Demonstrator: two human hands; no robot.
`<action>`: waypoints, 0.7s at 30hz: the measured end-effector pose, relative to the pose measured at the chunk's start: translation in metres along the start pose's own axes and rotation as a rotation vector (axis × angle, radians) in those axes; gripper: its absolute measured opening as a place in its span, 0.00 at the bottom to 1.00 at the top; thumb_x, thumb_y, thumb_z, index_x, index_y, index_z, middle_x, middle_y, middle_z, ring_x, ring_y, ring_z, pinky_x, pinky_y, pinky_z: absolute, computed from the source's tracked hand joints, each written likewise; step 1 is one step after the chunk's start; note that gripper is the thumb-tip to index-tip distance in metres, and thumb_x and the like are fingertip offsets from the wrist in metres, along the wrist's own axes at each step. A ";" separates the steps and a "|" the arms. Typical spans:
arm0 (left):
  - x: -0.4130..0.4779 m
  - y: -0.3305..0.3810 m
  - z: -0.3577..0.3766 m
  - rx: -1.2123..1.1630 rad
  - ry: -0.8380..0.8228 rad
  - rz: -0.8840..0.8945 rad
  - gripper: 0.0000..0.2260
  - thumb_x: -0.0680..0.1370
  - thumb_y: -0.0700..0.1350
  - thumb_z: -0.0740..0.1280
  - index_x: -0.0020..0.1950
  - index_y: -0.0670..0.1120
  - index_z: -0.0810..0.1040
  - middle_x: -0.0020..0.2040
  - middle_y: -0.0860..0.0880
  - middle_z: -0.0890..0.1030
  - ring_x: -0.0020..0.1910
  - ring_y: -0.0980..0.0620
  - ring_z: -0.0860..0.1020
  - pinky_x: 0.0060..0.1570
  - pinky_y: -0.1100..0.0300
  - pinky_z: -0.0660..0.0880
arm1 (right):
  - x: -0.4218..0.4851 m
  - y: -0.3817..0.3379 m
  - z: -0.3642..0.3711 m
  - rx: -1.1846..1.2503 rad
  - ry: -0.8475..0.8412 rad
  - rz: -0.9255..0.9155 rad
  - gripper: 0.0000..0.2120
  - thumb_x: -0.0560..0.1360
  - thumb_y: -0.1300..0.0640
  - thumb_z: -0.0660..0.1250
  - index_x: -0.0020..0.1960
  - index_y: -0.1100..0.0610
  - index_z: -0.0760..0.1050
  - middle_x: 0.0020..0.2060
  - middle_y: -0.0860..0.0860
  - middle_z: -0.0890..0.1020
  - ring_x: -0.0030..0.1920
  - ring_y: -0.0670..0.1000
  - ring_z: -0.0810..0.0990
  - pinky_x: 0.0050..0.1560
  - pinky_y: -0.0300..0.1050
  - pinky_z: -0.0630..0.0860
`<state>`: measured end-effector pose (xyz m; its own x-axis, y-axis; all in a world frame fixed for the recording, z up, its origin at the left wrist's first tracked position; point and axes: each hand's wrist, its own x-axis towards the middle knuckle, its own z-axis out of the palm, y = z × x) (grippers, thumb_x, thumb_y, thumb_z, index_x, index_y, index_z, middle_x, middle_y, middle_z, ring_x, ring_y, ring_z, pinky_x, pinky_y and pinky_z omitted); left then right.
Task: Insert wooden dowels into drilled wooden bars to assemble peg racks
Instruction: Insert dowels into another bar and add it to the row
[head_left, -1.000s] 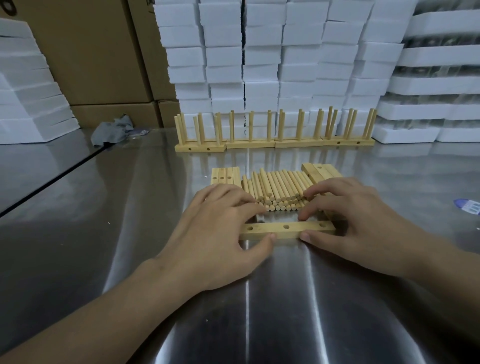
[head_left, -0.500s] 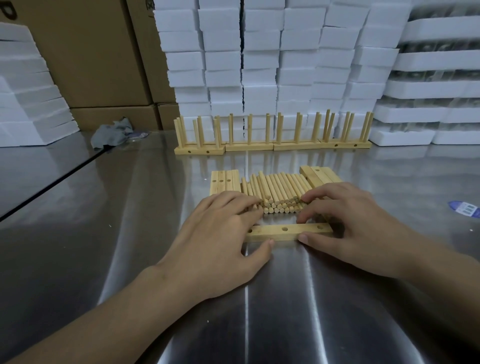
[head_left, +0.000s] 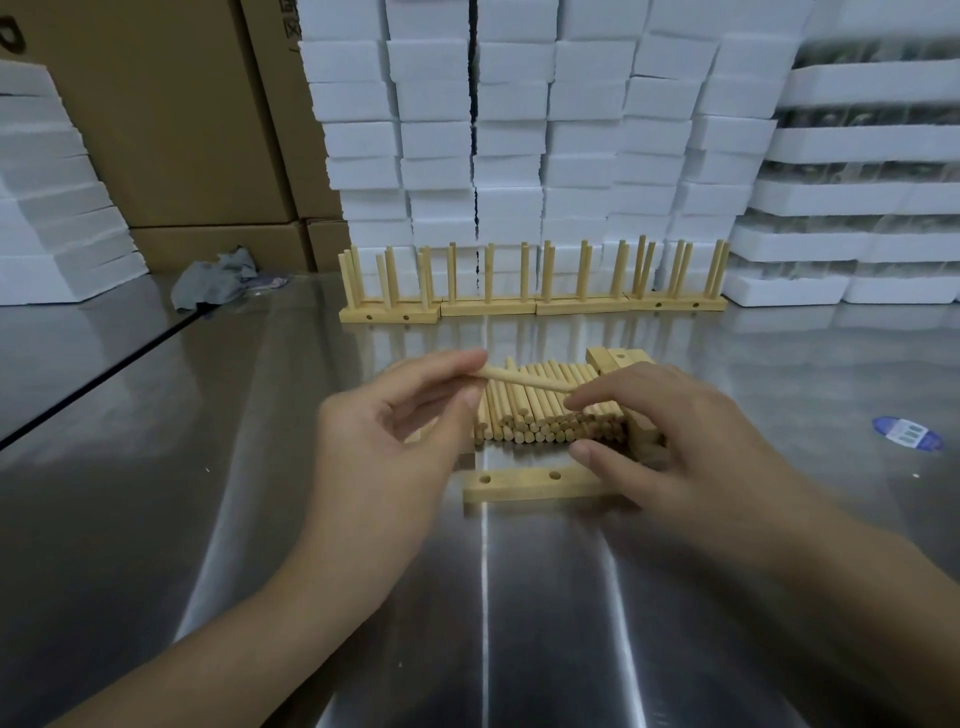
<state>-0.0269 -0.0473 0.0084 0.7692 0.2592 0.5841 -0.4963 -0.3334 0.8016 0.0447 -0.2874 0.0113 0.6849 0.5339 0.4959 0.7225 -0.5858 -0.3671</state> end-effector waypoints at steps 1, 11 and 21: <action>0.001 0.000 0.000 -0.079 0.020 -0.058 0.12 0.78 0.35 0.75 0.59 0.48 0.88 0.53 0.52 0.89 0.55 0.53 0.87 0.57 0.61 0.82 | 0.000 -0.002 0.001 0.041 0.023 0.009 0.17 0.78 0.33 0.65 0.64 0.37 0.77 0.57 0.31 0.79 0.63 0.37 0.77 0.63 0.40 0.73; 0.003 -0.007 0.000 -0.420 0.054 -0.407 0.08 0.75 0.36 0.75 0.54 0.40 0.86 0.49 0.40 0.89 0.52 0.44 0.88 0.46 0.61 0.84 | 0.001 -0.012 0.005 0.185 0.190 0.099 0.08 0.76 0.40 0.71 0.54 0.38 0.77 0.45 0.34 0.84 0.45 0.42 0.84 0.47 0.43 0.79; 0.004 -0.011 -0.002 -0.482 0.013 -0.367 0.16 0.73 0.37 0.75 0.60 0.40 0.82 0.54 0.43 0.89 0.54 0.46 0.88 0.47 0.60 0.84 | 0.003 -0.019 0.000 0.217 0.228 0.086 0.05 0.76 0.48 0.74 0.50 0.39 0.80 0.43 0.37 0.85 0.50 0.40 0.83 0.49 0.32 0.75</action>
<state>-0.0190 -0.0409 0.0016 0.9212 0.2913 0.2579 -0.3286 0.2272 0.9167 0.0333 -0.2747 0.0192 0.7233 0.3232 0.6102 0.6829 -0.4661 -0.5625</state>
